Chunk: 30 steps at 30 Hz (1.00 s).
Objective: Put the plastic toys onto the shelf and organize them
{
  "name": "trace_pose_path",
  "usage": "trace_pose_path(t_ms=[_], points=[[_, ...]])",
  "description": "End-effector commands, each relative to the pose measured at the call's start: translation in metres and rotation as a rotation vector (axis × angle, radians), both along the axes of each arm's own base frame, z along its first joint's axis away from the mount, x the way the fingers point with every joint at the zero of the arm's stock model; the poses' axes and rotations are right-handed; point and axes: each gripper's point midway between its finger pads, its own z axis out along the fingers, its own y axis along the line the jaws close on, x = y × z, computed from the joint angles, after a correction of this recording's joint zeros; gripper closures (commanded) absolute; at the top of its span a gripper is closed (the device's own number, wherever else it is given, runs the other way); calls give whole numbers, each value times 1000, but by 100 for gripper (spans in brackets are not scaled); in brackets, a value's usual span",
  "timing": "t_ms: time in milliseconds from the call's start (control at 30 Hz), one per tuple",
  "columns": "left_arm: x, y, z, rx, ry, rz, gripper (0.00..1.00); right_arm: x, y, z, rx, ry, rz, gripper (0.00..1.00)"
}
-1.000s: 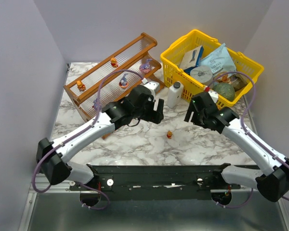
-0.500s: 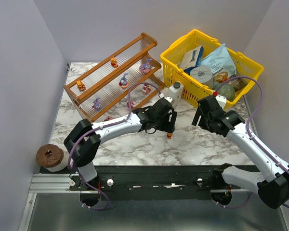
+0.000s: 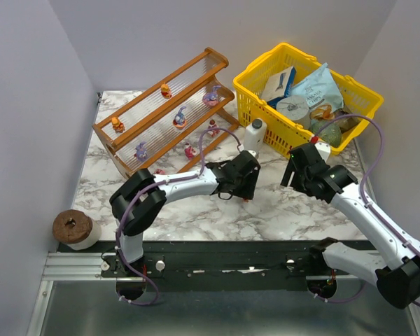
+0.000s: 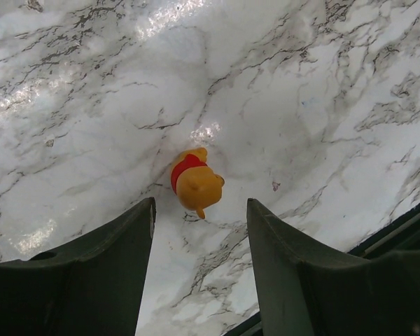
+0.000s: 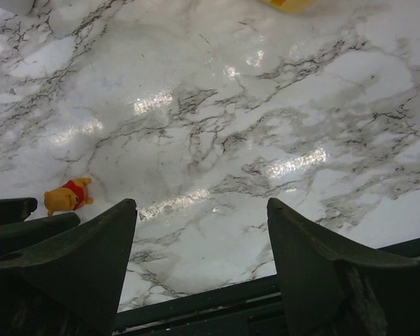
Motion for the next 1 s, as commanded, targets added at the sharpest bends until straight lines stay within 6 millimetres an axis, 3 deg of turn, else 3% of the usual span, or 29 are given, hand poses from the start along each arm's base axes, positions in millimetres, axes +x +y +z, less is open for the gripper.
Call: trace_pose_path(t_ms=[0,367,567,600,667,767,900,967], points=[[9,-7,-1,8,-27,23,39,-3,-7,1,-12,-11,-11,18],[14,-7,-12,47,-33,29,50,-3,-10,0,-18,-17,-14,18],[20,-8,-5,76,-65,-10,83,-1,-10,2,-18,-25,-15,18],[22,-10,2,73,-77,-23,92,0,-11,2,-20,-25,-14,18],[21,-8,8,99,-90,-71,99,1,-11,3,-23,-29,-12,18],[27,-2,33,143,-137,-142,100,5,-11,5,-27,-35,-14,18],[43,8,87,129,-197,-218,100,10,-10,10,-26,-52,-7,18],[51,25,110,125,-196,-239,100,14,-10,12,-27,-63,-9,18]])
